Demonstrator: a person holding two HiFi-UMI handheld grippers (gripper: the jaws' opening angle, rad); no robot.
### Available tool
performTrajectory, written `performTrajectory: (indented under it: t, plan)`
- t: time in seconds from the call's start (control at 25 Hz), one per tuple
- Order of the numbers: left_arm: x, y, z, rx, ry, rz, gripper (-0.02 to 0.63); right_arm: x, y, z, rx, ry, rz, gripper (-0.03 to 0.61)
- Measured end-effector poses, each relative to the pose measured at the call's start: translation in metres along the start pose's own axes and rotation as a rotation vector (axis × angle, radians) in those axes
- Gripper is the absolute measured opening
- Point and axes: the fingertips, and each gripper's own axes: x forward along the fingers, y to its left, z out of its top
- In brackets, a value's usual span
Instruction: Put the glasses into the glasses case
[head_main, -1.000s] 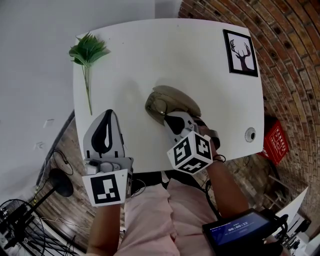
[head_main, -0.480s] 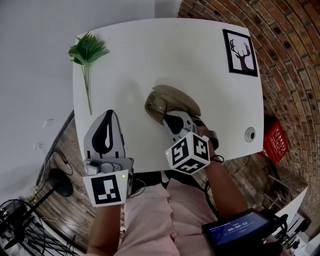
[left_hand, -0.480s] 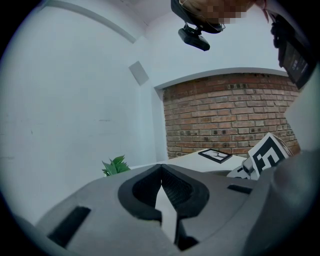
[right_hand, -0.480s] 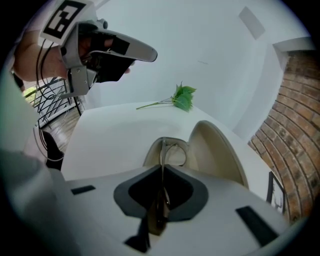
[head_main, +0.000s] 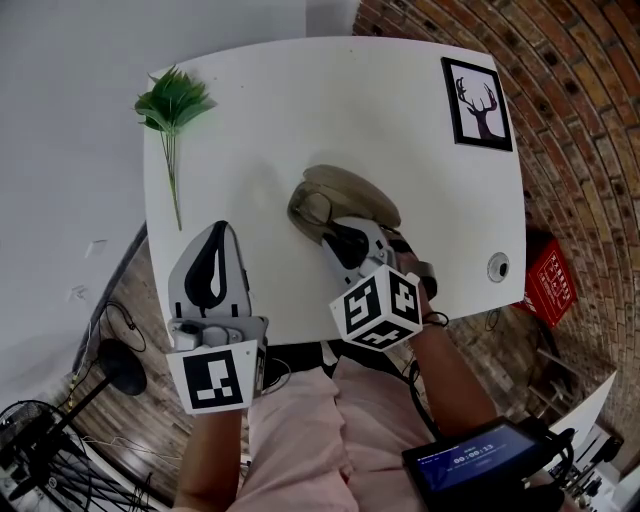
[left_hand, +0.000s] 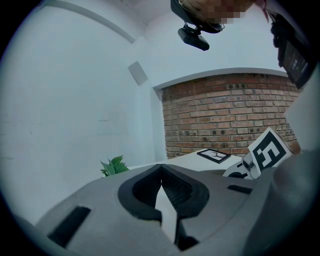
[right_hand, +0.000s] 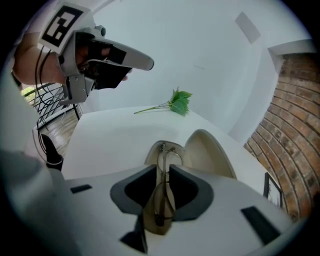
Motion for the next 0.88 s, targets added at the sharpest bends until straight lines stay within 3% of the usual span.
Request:
performTrajectory:
  t: [0.24, 0.44, 0.76, 0.88]
  plan:
    - [0.004, 0.001, 0.017, 0.004, -0.092, -0.003, 0.009, -0.005, -0.003, 0.003, -0.009, -0.014, -0.023, 0.087]
    - [0.001, -0.002, 0.002, 0.010, -0.013, -0.006, 0.009, -0.007, -0.006, 0.000, -0.007, -0.010, -0.036, 0.087]
    - [0.004, -0.005, 0.010, 0.005, -0.054, -0.013, 0.009, -0.011, -0.011, -0.002, -0.007, -0.011, -0.062, 0.089]
    - [0.003, -0.007, 0.003, 0.008, -0.015, -0.019, 0.009, -0.009, -0.009, -0.006, -0.019, 0.006, -0.062, 0.091]
